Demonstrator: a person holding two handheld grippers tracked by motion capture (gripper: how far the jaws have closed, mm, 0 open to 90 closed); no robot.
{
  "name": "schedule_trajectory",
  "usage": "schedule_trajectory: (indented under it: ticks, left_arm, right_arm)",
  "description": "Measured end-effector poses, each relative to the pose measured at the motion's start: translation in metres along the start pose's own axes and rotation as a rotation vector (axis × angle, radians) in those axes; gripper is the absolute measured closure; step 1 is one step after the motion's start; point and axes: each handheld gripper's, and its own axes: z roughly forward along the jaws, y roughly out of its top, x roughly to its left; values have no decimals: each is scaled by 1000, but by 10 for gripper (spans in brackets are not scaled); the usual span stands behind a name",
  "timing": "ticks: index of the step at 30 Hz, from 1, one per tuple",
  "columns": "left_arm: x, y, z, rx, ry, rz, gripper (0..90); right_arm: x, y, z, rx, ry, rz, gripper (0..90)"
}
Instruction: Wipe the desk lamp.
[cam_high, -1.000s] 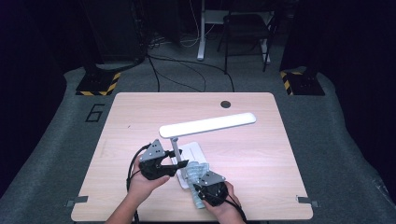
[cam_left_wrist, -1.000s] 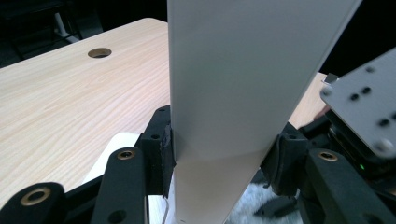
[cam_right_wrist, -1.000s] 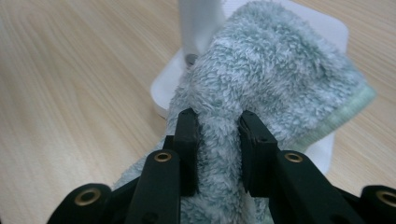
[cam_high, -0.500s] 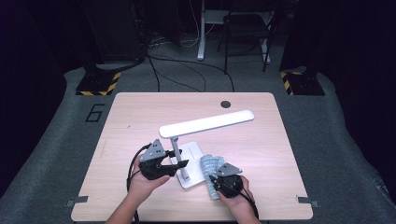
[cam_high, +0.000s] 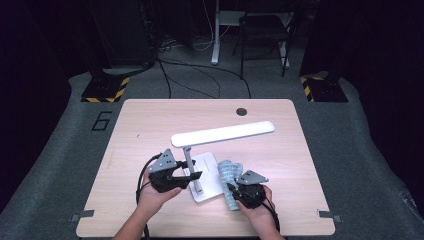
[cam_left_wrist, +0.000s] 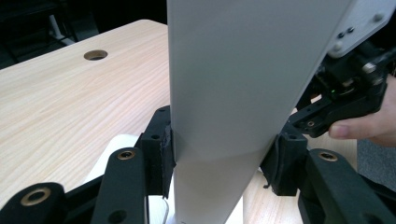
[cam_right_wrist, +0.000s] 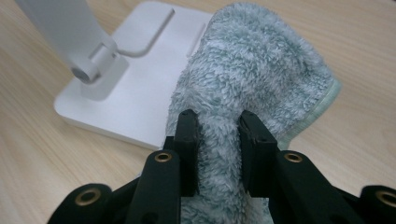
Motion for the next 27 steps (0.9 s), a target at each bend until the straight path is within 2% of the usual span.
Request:
schedule_trajectory:
  ticks: [1, 6, 8, 15, 17, 20, 24, 25, 27]
  left_arm:
    - [1, 0, 0, 7, -3, 12, 519]
    - [-1, 0, 1, 5, -24, 16, 518]
    - [-2, 0, 2, 6, -35, 20, 518]
    - [-4, 0, 4, 1, -101, 44, 518]
    - [-4, 0, 3, 6, -110, 54, 518]
    - [-3, 0, 3, 4, -125, 56, 517]
    - [-3, 0, 3, 2, -125, 58, 516]
    - [-3, 0, 3, 2, -121, 54, 515]
    - [-3, 0, 2, 2, -116, 50, 514]
  right_arm:
    - [1, 2, -1, -7, 2, -3, 713]
    - [11, 15, -5, -31, 34, -18, 712]
    - [13, 18, -5, -37, 46, -38, 711]
    - [20, 25, 7, -45, 78, -37, 705]
    - [22, 25, 12, -32, 81, -38, 697]
    - [23, 22, 19, -1, 86, -35, 654]
    - [21, 16, 30, 45, 82, -10, 519]
    - [20, 15, 31, 49, 84, 21, 485]
    - [17, 13, 34, 38, 89, 30, 444]
